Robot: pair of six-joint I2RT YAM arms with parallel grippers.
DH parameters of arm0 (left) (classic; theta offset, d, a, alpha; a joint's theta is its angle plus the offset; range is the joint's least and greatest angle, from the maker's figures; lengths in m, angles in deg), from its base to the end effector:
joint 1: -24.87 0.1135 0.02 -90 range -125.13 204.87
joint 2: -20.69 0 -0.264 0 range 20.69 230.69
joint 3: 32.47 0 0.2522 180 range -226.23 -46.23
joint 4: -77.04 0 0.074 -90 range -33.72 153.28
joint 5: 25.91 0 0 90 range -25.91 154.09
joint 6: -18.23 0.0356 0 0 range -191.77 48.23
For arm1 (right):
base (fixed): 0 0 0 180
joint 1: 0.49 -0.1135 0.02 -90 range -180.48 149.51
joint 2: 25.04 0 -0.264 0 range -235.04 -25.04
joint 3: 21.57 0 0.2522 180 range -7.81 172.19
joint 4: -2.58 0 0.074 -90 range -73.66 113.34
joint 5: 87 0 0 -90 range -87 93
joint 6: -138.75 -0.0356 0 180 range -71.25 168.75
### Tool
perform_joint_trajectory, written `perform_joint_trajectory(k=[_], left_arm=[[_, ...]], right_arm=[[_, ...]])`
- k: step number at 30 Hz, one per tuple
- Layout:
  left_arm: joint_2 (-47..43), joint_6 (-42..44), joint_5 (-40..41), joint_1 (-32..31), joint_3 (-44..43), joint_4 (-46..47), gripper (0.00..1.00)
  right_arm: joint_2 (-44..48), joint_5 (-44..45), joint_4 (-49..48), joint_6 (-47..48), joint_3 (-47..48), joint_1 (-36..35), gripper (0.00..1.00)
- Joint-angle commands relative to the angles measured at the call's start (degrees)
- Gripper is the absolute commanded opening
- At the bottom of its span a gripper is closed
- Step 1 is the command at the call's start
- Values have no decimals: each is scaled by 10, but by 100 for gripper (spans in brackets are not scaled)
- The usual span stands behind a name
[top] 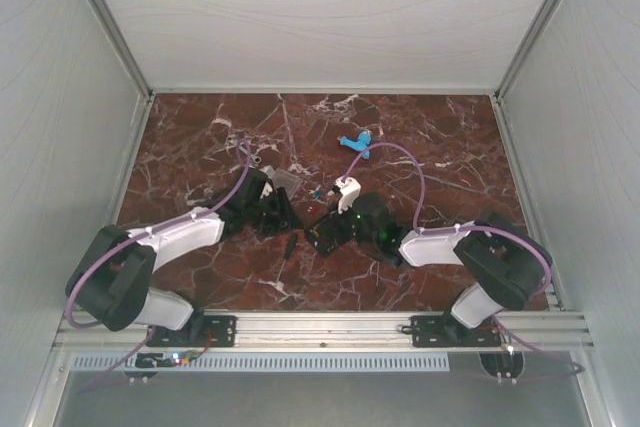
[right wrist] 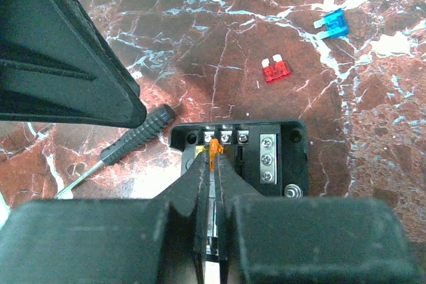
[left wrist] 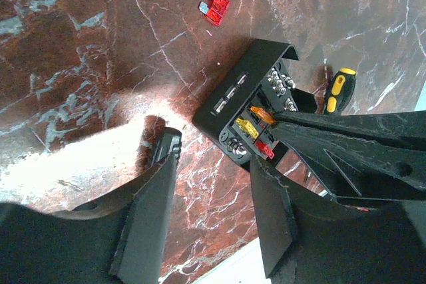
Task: Snap on the fuse box
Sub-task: Install the fuse at the fuse box base.
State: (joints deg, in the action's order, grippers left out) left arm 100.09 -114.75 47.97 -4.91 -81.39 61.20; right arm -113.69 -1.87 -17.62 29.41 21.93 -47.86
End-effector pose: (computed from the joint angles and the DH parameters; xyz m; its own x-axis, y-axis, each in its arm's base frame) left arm 0.2238 -0.1395 0.1668 -0.8980 -0.2407 -0.3684 0.0429 0.7852 -0.6177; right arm 0.1948 0.2161 0.1525 -0.5296 -0.0881 -0.8437 -0.6463 0.6861 0.3341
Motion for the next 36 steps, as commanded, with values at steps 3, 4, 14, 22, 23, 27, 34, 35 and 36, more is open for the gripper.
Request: perform_joint_trajectory(k=[3,4,14,22,23,27,34,35,36], left_arm=[[8,-10,-20,0,-7,23,49],[9,-11,-21,0,-7,23,49],[12,-13,-28,0,-5,27,49],[14,-13,-31,0,-4,30,49],[14,-13,-32,0,-4,30,49],[15,-13,-33,0,-4,31,48],[16,-14,-35,0,-4,31,48],[16,-14,-36,0,-4,31,48],[16,-14,-36,0,-4,31,48]], right_arm=[[-7,16,-44,-8,-11,2,0],[-9,17,-45,-9,-12,2,0],[-24,9,-49,-9,-12,2,0],[-10,21,-30,1,-20,2,0],[-6,23,-29,3,-22,2,0],[12,28,-20,11,-26,2,0],[25,23,-10,15,-24,2,0],[25,21,-7,15,-21,2,0],[24,20,-6,16,-20,1,0]])
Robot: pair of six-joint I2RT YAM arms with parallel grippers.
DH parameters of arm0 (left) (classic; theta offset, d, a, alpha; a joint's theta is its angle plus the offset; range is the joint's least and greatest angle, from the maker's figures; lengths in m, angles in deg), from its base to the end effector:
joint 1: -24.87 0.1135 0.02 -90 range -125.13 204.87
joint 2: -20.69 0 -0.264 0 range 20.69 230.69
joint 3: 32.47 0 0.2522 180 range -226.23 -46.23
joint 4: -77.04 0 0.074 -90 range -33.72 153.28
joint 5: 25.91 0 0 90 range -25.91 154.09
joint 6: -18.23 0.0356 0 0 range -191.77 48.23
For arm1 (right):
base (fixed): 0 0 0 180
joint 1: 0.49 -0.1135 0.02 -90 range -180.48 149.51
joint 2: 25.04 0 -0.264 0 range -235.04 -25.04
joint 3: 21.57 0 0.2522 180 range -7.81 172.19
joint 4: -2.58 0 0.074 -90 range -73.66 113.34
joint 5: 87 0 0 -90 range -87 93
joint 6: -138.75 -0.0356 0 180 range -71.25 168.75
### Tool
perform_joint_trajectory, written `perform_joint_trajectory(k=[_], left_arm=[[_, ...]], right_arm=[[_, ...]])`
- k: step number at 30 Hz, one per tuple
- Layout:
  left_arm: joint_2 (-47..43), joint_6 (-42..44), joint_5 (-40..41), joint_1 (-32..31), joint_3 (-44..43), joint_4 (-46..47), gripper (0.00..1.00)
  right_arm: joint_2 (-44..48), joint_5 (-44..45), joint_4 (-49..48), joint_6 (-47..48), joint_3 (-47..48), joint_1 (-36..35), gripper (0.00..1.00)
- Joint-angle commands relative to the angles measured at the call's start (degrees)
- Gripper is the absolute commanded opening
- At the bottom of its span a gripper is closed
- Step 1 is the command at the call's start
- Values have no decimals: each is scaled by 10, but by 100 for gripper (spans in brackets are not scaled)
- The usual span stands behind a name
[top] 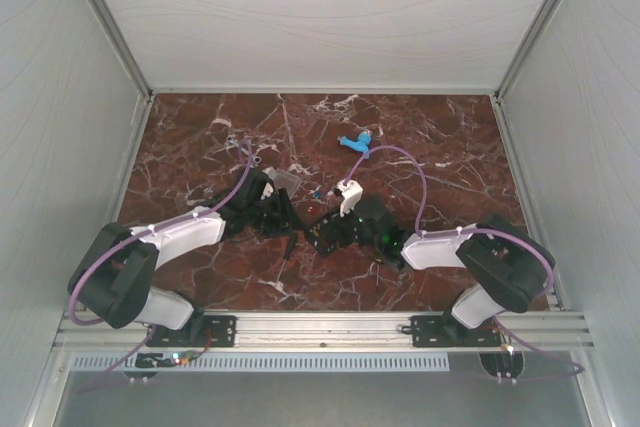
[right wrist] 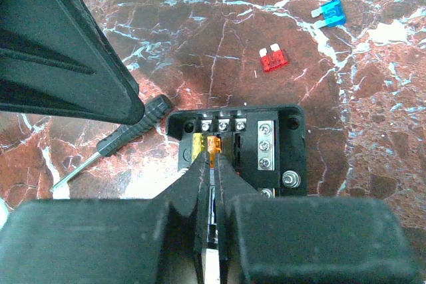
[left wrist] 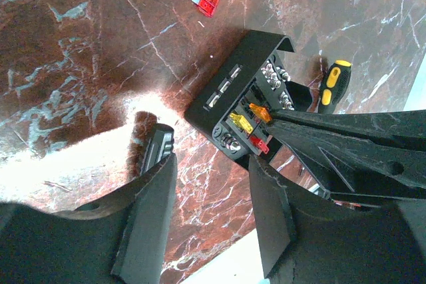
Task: Snap on the fuse box
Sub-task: Install the fuse at the fuse box base.
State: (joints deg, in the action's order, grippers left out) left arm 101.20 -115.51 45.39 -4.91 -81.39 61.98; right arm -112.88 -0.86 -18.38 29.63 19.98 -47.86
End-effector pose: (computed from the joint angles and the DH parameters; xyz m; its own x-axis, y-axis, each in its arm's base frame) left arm 0.2245 -0.1416 0.1634 -0.9133 -0.2319 -0.3348 0.0415 0.7647 -0.6430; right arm 0.1901 0.2101 0.1482 -0.5277 -0.0907 -0.8446 -0.6376 0.6993 0.3233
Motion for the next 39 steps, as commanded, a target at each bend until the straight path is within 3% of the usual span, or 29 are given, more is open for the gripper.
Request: perform_joint_trajectory(k=[1,17,39], left_arm=[[5,-6,-10,0,-4,22,48],[5,-6,-12,0,-3,25,48],[3,-5,-14,0,0,25,48]], right_arm=[[14,9,2,14,0,1,0],[-24,-5,11,24,21,2,0],[15,6,54,55,24,3,1]])
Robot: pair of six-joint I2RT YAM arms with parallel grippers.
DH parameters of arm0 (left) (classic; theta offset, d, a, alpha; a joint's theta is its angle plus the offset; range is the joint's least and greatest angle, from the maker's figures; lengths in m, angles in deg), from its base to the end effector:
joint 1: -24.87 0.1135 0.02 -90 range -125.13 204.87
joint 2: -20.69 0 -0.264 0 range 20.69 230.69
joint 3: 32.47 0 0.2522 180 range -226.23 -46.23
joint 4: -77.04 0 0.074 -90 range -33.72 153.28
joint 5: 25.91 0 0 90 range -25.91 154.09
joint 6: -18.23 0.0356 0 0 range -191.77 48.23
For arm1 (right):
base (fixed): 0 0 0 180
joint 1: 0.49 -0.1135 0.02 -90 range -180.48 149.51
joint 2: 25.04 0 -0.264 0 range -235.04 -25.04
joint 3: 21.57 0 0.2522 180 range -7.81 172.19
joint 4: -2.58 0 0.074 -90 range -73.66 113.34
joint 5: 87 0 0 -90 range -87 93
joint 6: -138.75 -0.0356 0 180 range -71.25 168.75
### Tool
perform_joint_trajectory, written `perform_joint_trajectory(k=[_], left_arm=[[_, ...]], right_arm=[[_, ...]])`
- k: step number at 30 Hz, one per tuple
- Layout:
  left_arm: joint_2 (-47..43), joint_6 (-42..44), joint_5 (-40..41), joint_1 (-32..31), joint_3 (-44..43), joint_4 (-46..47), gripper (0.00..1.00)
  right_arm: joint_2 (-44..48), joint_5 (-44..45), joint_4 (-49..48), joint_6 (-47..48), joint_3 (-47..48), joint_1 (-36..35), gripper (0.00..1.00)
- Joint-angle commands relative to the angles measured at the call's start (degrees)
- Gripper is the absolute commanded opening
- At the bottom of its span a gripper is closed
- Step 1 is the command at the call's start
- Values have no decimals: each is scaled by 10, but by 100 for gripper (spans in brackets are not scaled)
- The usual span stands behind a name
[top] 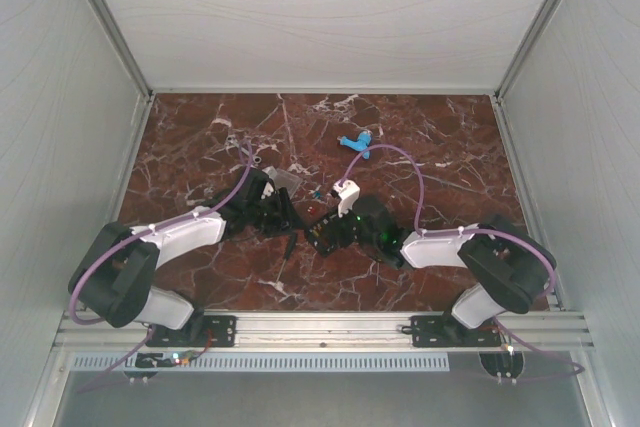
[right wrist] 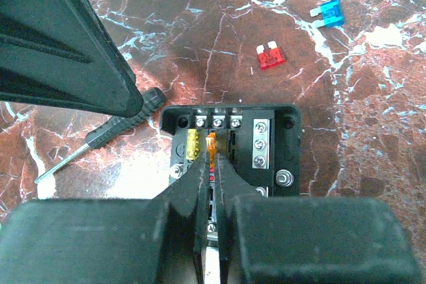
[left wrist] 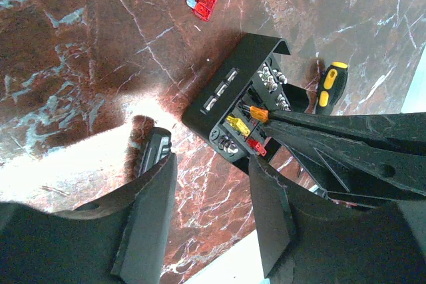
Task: Snap on the fuse box
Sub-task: Install the fuse at the fuse box base.
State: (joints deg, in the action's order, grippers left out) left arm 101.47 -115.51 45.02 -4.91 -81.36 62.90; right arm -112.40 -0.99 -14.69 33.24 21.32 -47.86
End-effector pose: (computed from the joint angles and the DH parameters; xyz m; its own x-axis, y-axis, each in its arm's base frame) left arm 0.2256 -0.1425 0.1634 -0.9120 -0.2310 -0.3390 0.0495 0.7584 -0.6499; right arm 0.1913 0.2115 0.1505 -0.5058 -0.1556 -0.8485 -0.6648 0.6971 0.2685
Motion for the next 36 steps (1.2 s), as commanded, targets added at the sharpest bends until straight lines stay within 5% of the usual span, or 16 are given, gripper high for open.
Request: perform_joint_trajectory(k=[1,36], left_arm=[[0,-5,-10,0,1,16,48],[-1,-5,-18,0,4,22,48]], right_arm=[[8,5,19,21,13,3,1],[-12,-23,58,44,59,-6,11]])
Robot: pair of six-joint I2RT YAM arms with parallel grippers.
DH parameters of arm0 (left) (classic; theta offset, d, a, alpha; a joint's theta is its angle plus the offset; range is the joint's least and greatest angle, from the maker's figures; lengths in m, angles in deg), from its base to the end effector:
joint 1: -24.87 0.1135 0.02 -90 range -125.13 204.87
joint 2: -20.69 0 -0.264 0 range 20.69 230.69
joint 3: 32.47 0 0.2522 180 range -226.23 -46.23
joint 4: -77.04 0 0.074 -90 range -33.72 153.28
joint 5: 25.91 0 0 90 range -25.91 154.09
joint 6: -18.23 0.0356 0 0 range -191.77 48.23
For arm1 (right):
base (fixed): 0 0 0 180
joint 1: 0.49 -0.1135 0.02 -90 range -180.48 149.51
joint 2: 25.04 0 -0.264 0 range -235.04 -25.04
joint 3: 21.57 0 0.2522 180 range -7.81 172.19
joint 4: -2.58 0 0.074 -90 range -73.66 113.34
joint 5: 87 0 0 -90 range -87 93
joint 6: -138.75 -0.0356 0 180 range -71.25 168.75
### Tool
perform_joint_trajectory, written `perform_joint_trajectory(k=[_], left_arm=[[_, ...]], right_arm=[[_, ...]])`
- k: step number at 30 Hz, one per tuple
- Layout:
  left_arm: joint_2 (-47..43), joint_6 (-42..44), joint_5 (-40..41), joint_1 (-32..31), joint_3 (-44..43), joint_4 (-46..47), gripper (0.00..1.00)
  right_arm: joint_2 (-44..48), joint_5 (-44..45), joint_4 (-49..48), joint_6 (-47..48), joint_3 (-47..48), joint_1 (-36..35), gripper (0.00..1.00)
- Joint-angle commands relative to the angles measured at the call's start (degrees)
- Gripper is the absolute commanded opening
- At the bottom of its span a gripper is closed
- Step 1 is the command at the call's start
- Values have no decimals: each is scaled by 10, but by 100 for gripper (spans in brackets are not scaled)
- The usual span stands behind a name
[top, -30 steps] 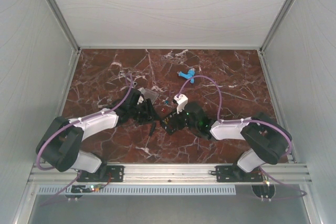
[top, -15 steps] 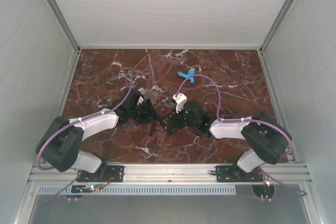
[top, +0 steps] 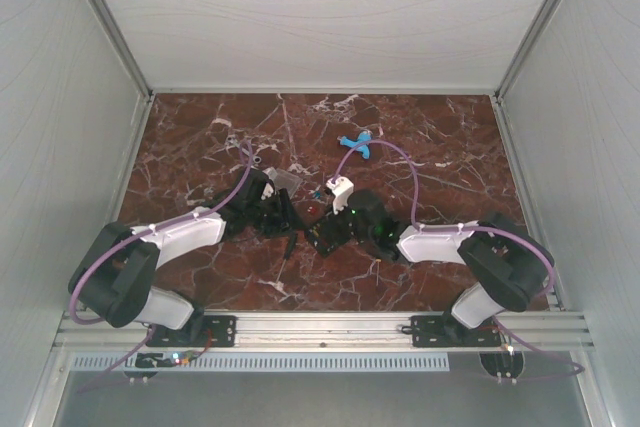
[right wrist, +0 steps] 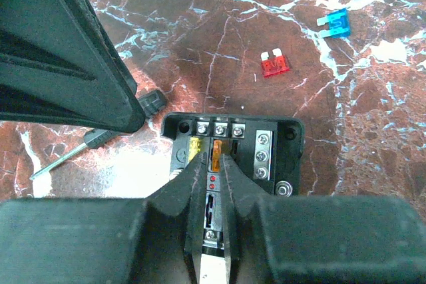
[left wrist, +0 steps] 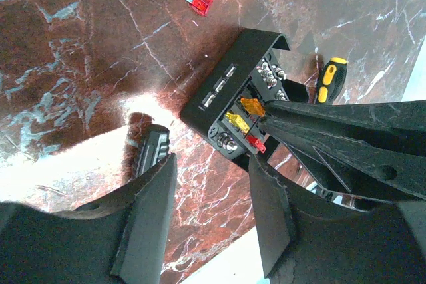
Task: Snap on the fuse box
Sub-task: Install the fuse at the fuse box base.
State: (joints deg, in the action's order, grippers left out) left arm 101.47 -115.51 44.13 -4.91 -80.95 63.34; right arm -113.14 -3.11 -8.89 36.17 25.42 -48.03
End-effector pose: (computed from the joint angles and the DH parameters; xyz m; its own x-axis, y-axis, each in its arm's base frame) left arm 0.2244 -0.1424 0.1620 -0.9161 -0.2245 -0.3321 0.0543 0.7513 -0.6577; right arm 0.1973 0.2212 0.1574 -0.4992 -0.2248 -0.8368 -0.7042 0.6680 0.2407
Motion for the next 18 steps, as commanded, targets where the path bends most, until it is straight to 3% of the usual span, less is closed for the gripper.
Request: perform_joint_trajectory(k=[1,10,18], left_arm=[[0,-5,-10,0,-1,18,48],[0,-5,-14,0,1,19,48],[0,-16,-30,-1,8,34,47]], right_arm=[[-6,-1,2,16,19,-5,11],[5,5,22,23,28,-8,10],[31,8,108,35,63,-13,15]])
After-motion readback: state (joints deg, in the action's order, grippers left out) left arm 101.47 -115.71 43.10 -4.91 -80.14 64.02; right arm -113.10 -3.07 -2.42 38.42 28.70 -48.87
